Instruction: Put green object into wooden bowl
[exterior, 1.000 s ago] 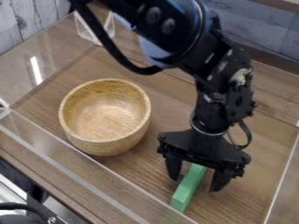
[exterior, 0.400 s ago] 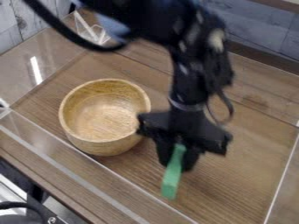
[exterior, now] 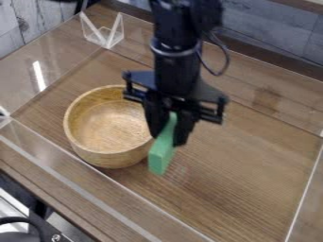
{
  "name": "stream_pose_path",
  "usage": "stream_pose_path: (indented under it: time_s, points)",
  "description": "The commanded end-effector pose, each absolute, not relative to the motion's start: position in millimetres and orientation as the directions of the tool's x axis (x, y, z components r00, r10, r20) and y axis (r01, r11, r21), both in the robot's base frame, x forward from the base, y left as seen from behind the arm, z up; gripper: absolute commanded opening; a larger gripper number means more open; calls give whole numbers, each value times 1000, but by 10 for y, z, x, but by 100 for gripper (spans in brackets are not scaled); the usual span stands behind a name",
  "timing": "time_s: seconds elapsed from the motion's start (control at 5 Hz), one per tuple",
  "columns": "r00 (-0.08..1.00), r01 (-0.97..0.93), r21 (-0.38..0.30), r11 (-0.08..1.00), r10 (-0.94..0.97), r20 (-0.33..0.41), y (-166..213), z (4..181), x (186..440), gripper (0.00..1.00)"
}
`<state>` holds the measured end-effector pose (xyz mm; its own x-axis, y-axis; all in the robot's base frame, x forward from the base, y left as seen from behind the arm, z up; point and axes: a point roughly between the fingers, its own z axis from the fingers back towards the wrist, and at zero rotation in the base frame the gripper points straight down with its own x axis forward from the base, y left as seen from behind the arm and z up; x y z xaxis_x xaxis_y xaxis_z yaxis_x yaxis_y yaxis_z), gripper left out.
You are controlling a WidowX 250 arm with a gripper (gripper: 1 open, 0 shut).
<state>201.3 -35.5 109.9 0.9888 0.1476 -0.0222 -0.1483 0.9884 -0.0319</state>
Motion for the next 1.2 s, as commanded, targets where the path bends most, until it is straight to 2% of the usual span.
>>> stream_pose_path:
  time_s: [0.0,0.4,1.0]
  points:
    - [995,-87,-51,995,89,40,-320,1225,2134,0]
    - [998,-36,-45,998,39,55,-149,1190,2192,0]
    - [997,45,-36,998,-43,63,-84,1086,2319,0]
